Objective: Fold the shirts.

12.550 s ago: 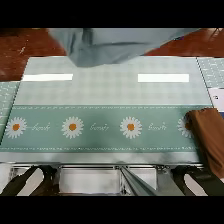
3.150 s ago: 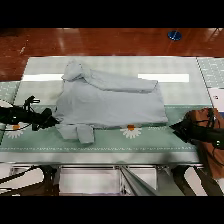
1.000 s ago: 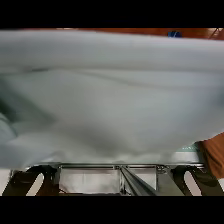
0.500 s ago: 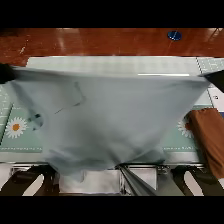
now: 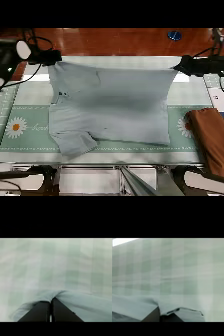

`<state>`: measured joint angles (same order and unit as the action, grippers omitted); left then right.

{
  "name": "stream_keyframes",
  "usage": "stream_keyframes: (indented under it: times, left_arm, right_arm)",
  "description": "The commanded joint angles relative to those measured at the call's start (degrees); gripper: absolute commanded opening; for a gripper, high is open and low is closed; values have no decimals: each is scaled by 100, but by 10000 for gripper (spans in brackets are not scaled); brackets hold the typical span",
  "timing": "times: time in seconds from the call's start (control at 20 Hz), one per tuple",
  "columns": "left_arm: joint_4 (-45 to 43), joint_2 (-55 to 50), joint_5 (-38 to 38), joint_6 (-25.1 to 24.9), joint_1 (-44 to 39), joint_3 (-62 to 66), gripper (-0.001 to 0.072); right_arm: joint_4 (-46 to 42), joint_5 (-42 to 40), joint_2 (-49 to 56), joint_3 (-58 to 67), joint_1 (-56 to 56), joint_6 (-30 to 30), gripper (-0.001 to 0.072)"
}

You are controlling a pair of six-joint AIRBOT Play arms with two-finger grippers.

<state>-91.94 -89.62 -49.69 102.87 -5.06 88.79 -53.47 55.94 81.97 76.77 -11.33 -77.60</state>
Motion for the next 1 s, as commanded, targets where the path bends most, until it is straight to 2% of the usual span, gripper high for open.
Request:
stream_keyframes:
  times: [0.0,0.15,0.3,0.45,0.5,0.6,0.75,0.95]
  left_arm:
    - [599,-1211,-179,9,55,1158,22]
    - [1088,-1357,-299,-37,85,1257,21]
    - [1117,-1246,-1191,-861,236,1257,21]
    - [1143,-1147,-2426,-1178,649,1250,21]
    - [1176,-1147,-2865,-1429,748,1231,20]
    - [1187,-1134,-3342,-1694,859,979,21]
    - [1462,-1139,-3432,-1851,894,234,21]
    - [1635,-1143,-3458,-1991,896,-431,21]
  right_arm:
    - [516,-144,1381,848,2,-168,24]
    - [1025,15,1655,1019,35,9,24]
    - [881,820,1547,1027,-46,330,24]
    - [52,1803,1386,1023,-197,345,24]
    - [-278,2085,1379,1023,-216,247,24]
    - [-960,2577,1379,999,-201,146,24]
    - [-990,2570,1381,566,-201,114,24]
    - [-796,2068,1381,-256,-201,24,24]
